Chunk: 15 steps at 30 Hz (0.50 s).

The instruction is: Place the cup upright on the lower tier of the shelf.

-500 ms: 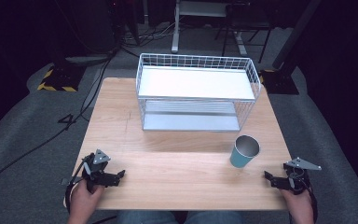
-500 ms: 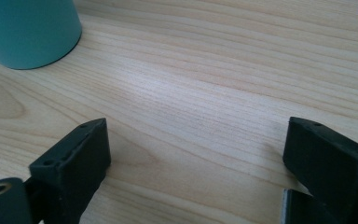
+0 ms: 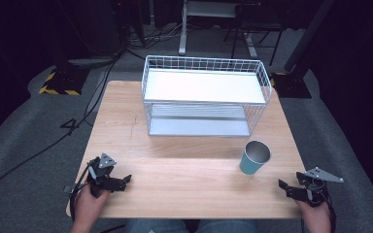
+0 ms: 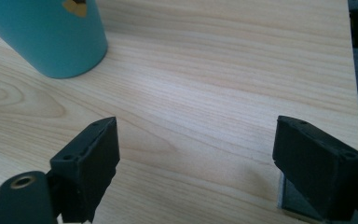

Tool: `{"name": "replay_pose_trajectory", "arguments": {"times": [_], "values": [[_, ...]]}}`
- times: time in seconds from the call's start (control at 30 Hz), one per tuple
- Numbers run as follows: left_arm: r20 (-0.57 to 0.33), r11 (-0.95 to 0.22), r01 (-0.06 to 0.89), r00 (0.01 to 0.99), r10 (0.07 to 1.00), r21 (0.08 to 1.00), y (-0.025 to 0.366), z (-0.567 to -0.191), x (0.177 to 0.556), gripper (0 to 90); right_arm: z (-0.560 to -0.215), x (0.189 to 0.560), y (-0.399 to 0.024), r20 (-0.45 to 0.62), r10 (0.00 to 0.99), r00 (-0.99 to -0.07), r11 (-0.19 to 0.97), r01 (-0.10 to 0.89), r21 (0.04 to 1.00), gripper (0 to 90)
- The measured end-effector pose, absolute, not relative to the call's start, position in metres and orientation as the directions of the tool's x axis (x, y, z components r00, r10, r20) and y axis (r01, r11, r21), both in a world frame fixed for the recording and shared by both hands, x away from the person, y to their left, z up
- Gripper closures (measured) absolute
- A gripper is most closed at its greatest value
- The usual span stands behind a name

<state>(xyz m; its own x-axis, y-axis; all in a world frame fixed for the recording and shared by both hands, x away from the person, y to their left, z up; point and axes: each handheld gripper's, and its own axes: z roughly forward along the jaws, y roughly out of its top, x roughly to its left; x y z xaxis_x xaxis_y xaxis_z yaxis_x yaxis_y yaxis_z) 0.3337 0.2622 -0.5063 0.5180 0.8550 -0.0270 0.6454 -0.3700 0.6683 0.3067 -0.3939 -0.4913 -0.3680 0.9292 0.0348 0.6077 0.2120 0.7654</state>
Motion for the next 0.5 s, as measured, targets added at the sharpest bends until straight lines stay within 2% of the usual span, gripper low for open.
{"name": "replay_pose_trajectory", "arguments": {"times": [0.23, 0.4, 0.5], "values": [[-0.027, -0.369, 0.648, 0.516, 0.856, 0.666, 0.262, -0.506, 0.336, 0.3, -0.484, 0.301, -0.384, 0.062, 0.918, -0.393, 0.196, 0.583, 0.789, 13.4], [-0.024, -0.372, 0.647, 0.516, 0.856, 0.666, 0.262, -0.506, 0.337, 0.3, -0.476, 0.296, -0.369, 0.031, 0.901, -0.432, 0.233, 0.545, 0.805, 12.7], [-0.024, -0.371, 0.647, 0.516, 0.856, 0.666, 0.262, -0.506, 0.337, 0.3, -0.471, 0.295, -0.359, 0.021, 0.893, -0.450, 0.246, 0.526, 0.814, 9.3]]}}
